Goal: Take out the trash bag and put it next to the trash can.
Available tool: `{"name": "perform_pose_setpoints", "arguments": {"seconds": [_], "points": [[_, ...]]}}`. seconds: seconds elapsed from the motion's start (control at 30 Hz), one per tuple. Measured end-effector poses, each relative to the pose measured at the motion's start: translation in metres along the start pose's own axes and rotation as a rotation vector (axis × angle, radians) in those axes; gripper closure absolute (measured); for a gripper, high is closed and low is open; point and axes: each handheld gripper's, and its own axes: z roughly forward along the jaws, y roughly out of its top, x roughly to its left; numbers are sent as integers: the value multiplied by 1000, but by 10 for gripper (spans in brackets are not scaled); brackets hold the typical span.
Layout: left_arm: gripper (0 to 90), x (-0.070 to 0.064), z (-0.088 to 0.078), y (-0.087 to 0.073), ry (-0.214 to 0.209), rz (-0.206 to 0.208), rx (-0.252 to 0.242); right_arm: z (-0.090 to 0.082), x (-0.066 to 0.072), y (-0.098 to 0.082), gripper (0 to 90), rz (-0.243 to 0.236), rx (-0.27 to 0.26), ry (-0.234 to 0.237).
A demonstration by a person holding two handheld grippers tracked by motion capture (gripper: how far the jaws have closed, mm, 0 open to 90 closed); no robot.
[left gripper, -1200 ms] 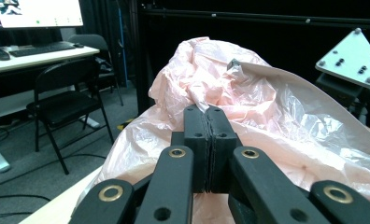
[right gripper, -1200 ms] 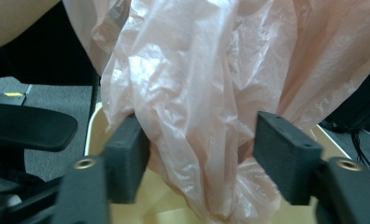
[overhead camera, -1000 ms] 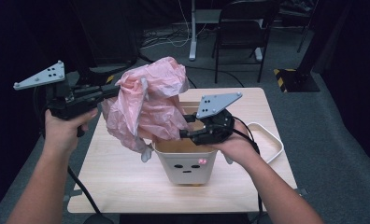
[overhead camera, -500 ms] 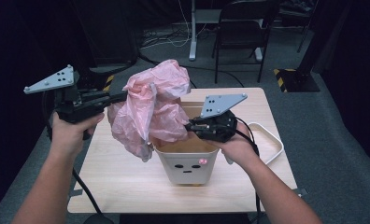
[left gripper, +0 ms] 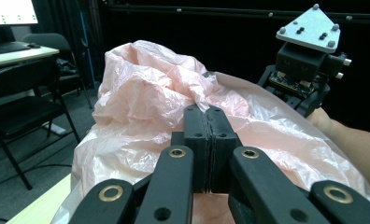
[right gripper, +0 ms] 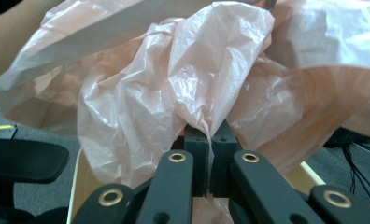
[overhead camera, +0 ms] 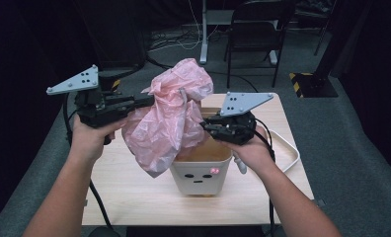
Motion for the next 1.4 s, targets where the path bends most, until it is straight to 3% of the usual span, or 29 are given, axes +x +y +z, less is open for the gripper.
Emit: {"name": "perform_pose_setpoints", "arguments": {"seconds": [0.3,0.7,1.0,1.4], "points": [[889,1,10,10,3,8,9,-7,-3,8,889,10,-36,-2],[889,-4,7,30,11,37,-12,-7,-3,25,888,-8,-60,-6],[889,-6,-3,40,34,54,-18,-4,-4,35,888,-15,-69,-3],[889,-13,-24,59,64,93,-53,6,4,54,888,-42,-127,9]]}}
